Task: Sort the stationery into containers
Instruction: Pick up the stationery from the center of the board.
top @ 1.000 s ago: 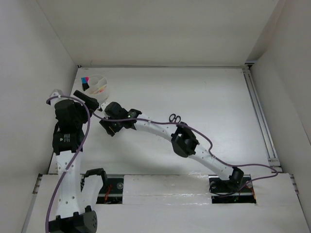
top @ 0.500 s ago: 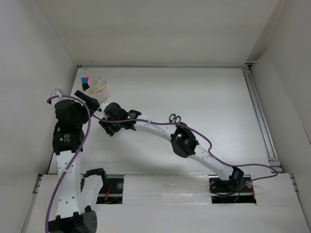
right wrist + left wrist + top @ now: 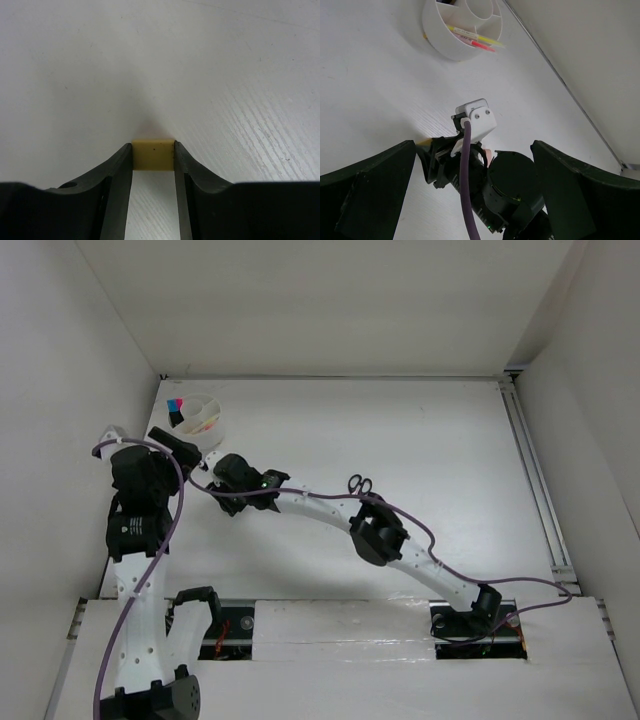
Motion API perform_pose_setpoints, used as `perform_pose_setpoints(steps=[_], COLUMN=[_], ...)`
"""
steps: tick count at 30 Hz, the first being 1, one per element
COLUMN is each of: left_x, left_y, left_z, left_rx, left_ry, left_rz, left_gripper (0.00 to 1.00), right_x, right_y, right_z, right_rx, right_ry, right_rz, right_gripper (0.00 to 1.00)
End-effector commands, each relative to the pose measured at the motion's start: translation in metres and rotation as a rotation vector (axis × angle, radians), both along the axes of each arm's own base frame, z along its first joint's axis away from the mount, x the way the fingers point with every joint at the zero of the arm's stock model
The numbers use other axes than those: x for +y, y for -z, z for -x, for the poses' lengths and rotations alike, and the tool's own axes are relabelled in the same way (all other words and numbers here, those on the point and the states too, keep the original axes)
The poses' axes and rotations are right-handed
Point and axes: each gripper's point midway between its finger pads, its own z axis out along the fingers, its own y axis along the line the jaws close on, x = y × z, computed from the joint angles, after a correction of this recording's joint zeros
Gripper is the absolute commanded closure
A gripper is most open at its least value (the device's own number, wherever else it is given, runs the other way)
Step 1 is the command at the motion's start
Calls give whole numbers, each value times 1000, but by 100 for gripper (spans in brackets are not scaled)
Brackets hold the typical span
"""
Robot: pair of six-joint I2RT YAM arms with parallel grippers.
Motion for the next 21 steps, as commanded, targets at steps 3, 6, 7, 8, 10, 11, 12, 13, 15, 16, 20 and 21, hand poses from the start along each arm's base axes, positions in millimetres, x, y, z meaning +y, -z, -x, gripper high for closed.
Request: perform_pose_setpoints(steps=[3,6,7,8,10,11,12,13,15,16,20,21], left_x=[6,6,4,4,-2,-4,-6,-9,-20,-23,-56,-64], left_y=[-29,-29,-21,-21,-11,-13,-10,-8,0,3,12,19], left_z=[-4,-4,-6,-6,-7,-8,-9,-10,-15,-16,-23,-22], left_rx=[-67,-67,-46,-46,-28,-36,-36,-35,-4,5,17,27], left_ry=[-32,-32,-20,-20,20,37,54,80,162,188,385,433], left_rz=[-9,-10,-1,-1,-1,-5,-11,-16,-13,-12,65,85], left_gripper=[0,0,0,0,0,0,0,0,0,0,0,0], right_x=[-21,-25,-21,-20,-21,-21,-37,-35,-40,-57,-89,-95], right_y=[54,47,40,35,11,1,13,-29,-58,-76,-119,-127], right_z=[17,19,20,22,22,26,29,31,30,32,41,45], right_rx=[53,58,53,64,70,77,101,73,38,29,-60,-80], right_ry=[-2,7,0,-2,8,-2,-1,-17,-21,-12,-41,-62], right_rz=[132,122,97,75,2,-27,-5,-79,-156,-171,-224,-232], right_gripper=[83,100,100,100,100,100,100,100,100,100,100,100])
